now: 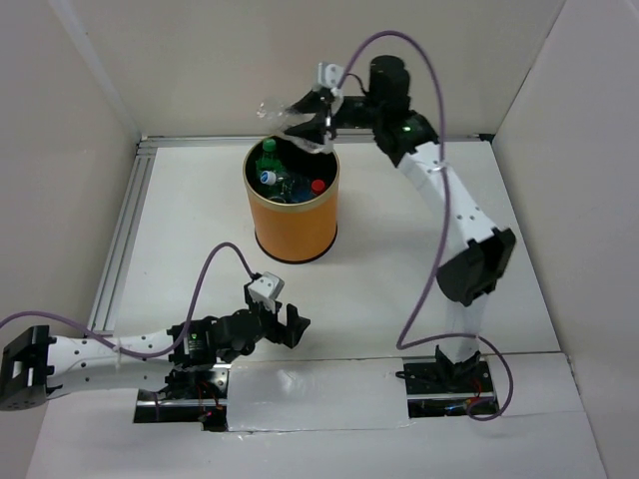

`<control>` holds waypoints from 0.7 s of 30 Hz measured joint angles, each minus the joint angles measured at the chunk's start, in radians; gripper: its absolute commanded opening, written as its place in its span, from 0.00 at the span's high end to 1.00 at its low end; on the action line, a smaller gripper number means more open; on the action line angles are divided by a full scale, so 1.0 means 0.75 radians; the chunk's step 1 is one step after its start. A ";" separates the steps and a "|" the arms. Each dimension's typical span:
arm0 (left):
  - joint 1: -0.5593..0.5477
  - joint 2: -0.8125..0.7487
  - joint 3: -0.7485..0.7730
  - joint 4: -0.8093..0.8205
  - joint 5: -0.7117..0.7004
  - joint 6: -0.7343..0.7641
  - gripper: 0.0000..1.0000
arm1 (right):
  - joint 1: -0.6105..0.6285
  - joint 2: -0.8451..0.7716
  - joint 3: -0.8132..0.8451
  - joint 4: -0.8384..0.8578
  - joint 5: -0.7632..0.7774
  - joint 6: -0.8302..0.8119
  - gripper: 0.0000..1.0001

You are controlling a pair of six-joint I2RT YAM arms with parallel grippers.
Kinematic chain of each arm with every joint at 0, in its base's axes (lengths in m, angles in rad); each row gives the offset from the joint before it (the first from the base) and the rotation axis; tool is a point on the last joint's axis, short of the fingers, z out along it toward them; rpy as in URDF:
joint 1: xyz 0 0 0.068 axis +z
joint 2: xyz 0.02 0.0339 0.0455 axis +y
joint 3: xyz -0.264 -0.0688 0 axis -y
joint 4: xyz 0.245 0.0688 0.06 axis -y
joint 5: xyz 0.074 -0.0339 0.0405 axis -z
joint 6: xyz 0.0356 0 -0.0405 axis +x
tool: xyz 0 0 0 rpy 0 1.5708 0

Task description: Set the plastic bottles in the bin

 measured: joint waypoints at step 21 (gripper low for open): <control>-0.001 -0.027 0.105 -0.030 -0.110 0.065 0.00 | -0.224 -0.470 -0.577 -0.128 1.101 0.486 0.00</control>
